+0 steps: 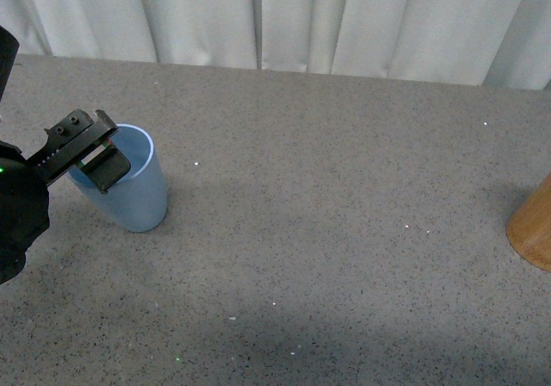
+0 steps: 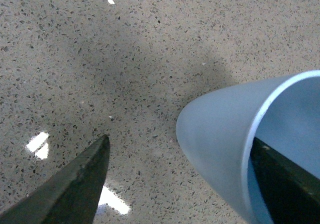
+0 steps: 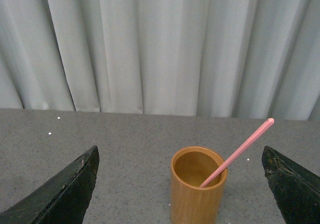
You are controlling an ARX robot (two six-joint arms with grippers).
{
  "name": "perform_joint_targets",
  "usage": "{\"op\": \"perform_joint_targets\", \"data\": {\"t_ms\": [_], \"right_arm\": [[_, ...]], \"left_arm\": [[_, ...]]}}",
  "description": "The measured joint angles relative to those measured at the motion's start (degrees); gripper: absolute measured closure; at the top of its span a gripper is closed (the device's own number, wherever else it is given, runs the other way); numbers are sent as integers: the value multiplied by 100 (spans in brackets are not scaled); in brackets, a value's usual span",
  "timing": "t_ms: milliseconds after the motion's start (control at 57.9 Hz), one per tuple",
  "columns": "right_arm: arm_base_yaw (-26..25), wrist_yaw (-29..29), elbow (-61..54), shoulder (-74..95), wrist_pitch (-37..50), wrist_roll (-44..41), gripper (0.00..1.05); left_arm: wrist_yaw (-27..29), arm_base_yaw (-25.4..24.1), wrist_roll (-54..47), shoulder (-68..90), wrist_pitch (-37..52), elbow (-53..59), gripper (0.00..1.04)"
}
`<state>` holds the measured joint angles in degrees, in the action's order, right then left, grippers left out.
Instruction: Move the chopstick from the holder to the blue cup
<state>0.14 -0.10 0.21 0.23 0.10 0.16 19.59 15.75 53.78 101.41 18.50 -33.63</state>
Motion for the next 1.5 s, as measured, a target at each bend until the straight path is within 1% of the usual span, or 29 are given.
{"op": "perform_joint_targets", "data": {"t_ms": [52, 104, 138, 242, 363, 432, 484, 743, 1002, 1175, 1296, 1503], "right_arm": [[0, 2, 0, 0, 0, 0, 10], [0, 2, 0, 0, 0, 0, 10], [0, 2, 0, 0, 0, 0, 10], [0, 2, 0, 0, 0, 0, 10], [0, 2, 0, 0, 0, 0, 10], [0, 2, 0, 0, 0, 0, 10], [0, 0, 0, 0, 0, 0, 10], [0, 0, 0, 0, 0, 0, 10], [0, 2, 0, 0, 0, 0, 10], [0, 0, 0, 0, 0, 0, 10], [0, 2, 0, 0, 0, 0, 10], [0, 2, 0, 0, 0, 0, 10]], "left_arm": [[-4, 0, 17, 46, 22, -15, 28], [-22, 0, 55, 118, 33, -35, 38], [-39, 0, 59, 144, 52, -35, 42], [-55, 13, 68, 223, 144, -35, 65], [-101, 13, 74, 229, 216, -35, 83], [-155, 11, 72, 227, 264, -35, 97], [-168, 4, 85, 227, 282, -35, 102], [-212, -50, -28, -55, 413, 48, 101], [-448, -114, -697, -553, 426, 44, 101], [-732, -157, -1342, -673, 195, -258, 101], [-1053, -131, -1838, -662, 2, -540, 101], [-1432, 195, -2677, -393, -396, -1016, 101]]}}
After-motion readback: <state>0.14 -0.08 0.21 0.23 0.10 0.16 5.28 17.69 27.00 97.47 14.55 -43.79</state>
